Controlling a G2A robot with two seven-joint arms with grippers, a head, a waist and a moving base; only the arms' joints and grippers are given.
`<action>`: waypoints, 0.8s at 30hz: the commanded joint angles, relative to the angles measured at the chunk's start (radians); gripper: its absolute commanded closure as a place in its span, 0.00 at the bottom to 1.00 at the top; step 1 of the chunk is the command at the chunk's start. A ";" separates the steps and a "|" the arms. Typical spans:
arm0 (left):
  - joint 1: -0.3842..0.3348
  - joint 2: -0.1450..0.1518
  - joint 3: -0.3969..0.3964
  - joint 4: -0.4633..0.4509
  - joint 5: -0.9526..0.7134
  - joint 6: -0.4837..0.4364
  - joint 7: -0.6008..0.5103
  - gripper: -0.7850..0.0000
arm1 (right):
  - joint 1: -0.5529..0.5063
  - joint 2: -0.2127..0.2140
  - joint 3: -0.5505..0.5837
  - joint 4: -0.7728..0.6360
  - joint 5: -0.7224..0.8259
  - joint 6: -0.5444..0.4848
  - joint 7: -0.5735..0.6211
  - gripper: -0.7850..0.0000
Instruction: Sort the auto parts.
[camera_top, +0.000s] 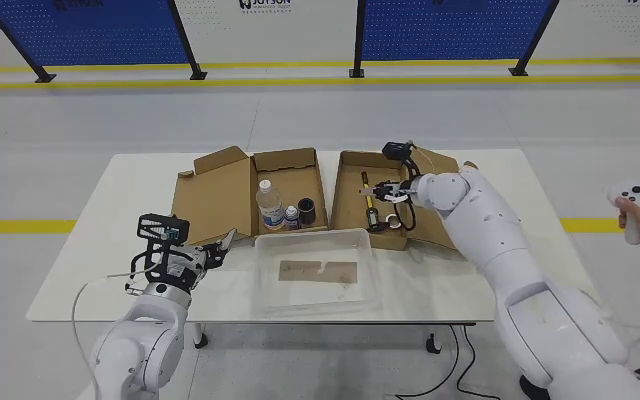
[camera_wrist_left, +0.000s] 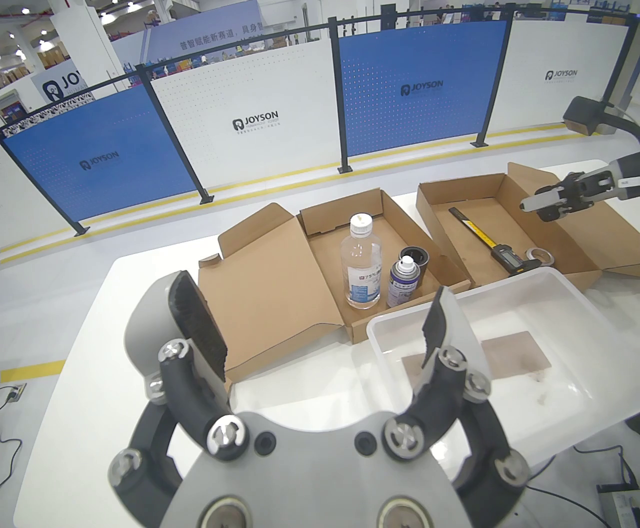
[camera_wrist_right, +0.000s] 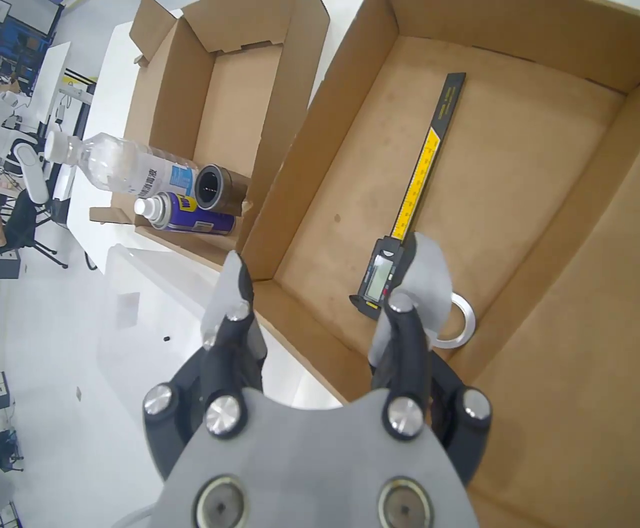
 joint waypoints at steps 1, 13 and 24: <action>0.000 0.000 0.000 0.000 0.000 0.000 0.000 0.00 | 0.004 0.002 0.004 0.005 -0.005 -0.025 -0.023 0.00; 0.000 0.000 0.000 0.000 0.000 0.000 0.000 0.00 | -0.018 0.053 0.057 -0.068 -0.050 -0.151 -0.138 0.00; 0.000 0.000 0.000 0.000 0.000 0.000 0.000 0.00 | -0.164 0.161 0.197 -0.397 -0.132 -0.141 -0.167 0.00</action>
